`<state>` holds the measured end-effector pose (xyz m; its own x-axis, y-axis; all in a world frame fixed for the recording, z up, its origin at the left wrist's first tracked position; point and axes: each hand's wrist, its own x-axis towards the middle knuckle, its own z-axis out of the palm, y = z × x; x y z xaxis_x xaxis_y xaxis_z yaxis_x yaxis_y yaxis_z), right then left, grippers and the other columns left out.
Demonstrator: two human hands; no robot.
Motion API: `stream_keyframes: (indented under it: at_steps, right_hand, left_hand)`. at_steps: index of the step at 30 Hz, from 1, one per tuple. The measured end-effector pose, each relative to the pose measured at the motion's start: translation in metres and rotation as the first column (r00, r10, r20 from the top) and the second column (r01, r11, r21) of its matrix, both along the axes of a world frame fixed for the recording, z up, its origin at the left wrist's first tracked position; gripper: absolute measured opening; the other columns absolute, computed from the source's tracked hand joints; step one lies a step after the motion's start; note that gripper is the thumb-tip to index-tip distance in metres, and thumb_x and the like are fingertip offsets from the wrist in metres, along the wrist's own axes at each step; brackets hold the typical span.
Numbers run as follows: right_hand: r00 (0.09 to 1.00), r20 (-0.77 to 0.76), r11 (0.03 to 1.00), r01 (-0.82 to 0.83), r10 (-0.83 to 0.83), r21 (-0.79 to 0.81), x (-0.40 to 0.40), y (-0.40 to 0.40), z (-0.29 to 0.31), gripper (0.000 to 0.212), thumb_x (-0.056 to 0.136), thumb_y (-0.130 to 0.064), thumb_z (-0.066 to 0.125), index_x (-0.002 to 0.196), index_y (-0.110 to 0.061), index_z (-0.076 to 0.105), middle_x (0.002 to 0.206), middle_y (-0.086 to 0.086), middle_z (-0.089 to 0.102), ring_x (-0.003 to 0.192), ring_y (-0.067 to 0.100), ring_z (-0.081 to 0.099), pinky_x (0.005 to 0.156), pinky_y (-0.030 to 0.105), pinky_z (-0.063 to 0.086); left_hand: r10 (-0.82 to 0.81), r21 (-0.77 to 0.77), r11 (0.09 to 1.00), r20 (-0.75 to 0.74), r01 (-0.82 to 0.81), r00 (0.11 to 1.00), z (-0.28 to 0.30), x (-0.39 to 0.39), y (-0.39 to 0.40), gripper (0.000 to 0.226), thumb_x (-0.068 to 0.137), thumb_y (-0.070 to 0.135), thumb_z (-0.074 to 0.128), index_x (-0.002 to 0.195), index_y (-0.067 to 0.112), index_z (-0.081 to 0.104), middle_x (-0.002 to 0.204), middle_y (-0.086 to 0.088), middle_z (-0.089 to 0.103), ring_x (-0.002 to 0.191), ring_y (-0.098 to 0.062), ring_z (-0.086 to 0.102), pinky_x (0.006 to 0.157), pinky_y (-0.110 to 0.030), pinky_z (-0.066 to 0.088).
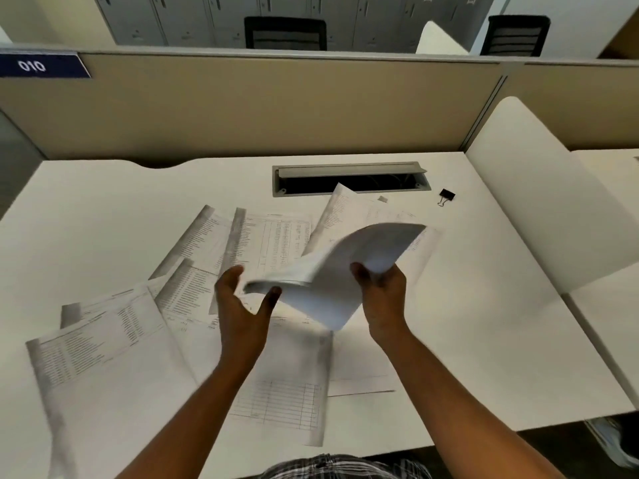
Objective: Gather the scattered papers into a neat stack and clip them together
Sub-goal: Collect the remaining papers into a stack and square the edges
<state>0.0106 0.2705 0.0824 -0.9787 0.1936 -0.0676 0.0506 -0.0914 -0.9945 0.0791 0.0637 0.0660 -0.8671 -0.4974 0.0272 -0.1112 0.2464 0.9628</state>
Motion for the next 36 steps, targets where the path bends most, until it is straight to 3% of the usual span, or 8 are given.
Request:
stream_keyframes:
  at_steps: [4, 9, 14, 18, 20, 26, 29, 36]
  right_hand:
    - [0.984, 0.176, 0.926, 0.060, 0.007, -0.372, -0.003, 0.004, -0.005, 0.042, 0.079, -0.001, 0.079, 0.119, -0.008, 0.068, 0.112, 0.005, 0.076, 0.104, 0.023, 0.071, 0.087, 0.038, 0.059]
    - [0.935, 0.300, 0.818, 0.018, 0.191, -0.575, 0.011, 0.005, -0.019, 0.049, 0.088, 0.004, 0.068, 0.135, -0.007, 0.059, 0.128, 0.011, 0.070, 0.119, 0.031, 0.066, 0.081, 0.035, 0.061]
    - [0.917, 0.201, 0.828, -0.195, 0.344, -0.526, -0.012, 0.064, -0.008, 0.058, 0.086, -0.004, 0.070, 0.141, -0.010, 0.054, 0.136, 0.016, 0.065, 0.126, 0.035, 0.062, 0.097, 0.044, 0.057]
    - [0.857, 0.180, 0.873, -0.453, 0.483, -0.182, -0.030, 0.113, 0.015, 0.058, 0.078, -0.027, 0.086, 0.127, -0.006, 0.063, 0.124, 0.018, 0.071, 0.119, 0.039, 0.065, 0.098, 0.046, 0.056]
    - [0.829, 0.151, 0.842, -0.539, 0.538, -0.041, -0.031, 0.115, 0.022, 0.046, 0.079, -0.017, 0.084, 0.121, -0.008, 0.066, 0.116, 0.010, 0.076, 0.111, 0.028, 0.071, 0.089, 0.036, 0.059]
    - [0.978, -0.019, 0.971, -0.204, 0.208, 0.122, -0.016, 0.081, 0.004, 0.026, 0.082, 0.001, 0.080, 0.096, -0.019, 0.073, 0.086, -0.008, 0.077, 0.085, 0.011, 0.071, 0.074, 0.023, 0.057]
    - [0.984, -0.006, 0.976, -0.177, 0.179, 0.128, -0.007, 0.080, -0.011, 0.035, 0.082, -0.002, 0.081, 0.109, -0.021, 0.070, 0.101, -0.006, 0.077, 0.100, 0.015, 0.072, 0.084, 0.026, 0.060]
    - [0.972, 0.118, 0.970, -0.217, 0.203, 0.112, 0.000, 0.092, -0.034, 0.059, 0.084, -0.008, 0.081, 0.137, -0.017, 0.059, 0.130, 0.002, 0.068, 0.122, 0.021, 0.064, 0.104, 0.048, 0.053]
  left_hand:
    - [0.055, 0.300, 0.945, 0.247, -0.130, 0.968, -0.016, 0.013, 0.014, 0.086, 0.075, 0.045, 0.078, 0.143, 0.019, 0.033, 0.147, 0.001, 0.041, 0.135, -0.018, 0.042, 0.108, -0.037, 0.040]
    - [-0.058, 0.561, 0.828, 0.094, -0.005, 0.994, -0.015, 0.009, 0.019, 0.049, 0.084, 0.033, 0.069, 0.129, 0.017, 0.057, 0.117, -0.002, 0.071, 0.110, -0.025, 0.067, 0.091, -0.043, 0.054]
    - [0.068, 0.341, 0.934, 0.110, -0.102, 0.992, -0.003, 0.004, 0.007, 0.023, 0.092, 0.021, 0.065, 0.115, 0.021, 0.063, 0.107, -0.002, 0.071, 0.104, -0.025, 0.067, 0.090, -0.044, 0.055]
    - [0.075, 0.078, 0.994, 0.082, -0.081, 0.994, 0.007, 0.004, -0.010, 0.032, 0.094, 0.022, 0.063, 0.123, 0.012, 0.061, 0.110, -0.004, 0.069, 0.101, -0.023, 0.066, 0.090, -0.046, 0.054]
    - [0.075, -0.038, 0.997, 0.056, -0.073, 0.996, 0.012, 0.004, -0.001, 0.031, 0.094, 0.022, 0.063, 0.119, 0.005, 0.061, 0.105, -0.008, 0.068, 0.094, -0.025, 0.065, 0.079, -0.038, 0.055]
    - [0.187, -0.120, 0.974, -0.049, -0.191, 0.981, 0.019, 0.017, 0.040, 0.023, 0.095, 0.021, 0.059, 0.112, 0.006, 0.059, 0.096, -0.005, 0.065, 0.085, -0.022, 0.063, 0.070, -0.028, 0.051]
    - [0.209, -0.108, 0.970, -0.085, -0.217, 0.974, 0.018, 0.027, 0.050, 0.036, 0.090, 0.025, 0.064, 0.123, 0.011, 0.056, 0.106, 0.005, 0.062, 0.098, -0.008, 0.058, 0.081, -0.011, 0.048]
    - [0.193, -0.106, 0.975, -0.054, -0.197, 0.980, 0.004, 0.032, 0.069, 0.024, 0.097, 0.013, 0.055, 0.118, 0.026, 0.054, 0.107, 0.009, 0.063, 0.102, -0.010, 0.059, 0.094, -0.038, 0.051]
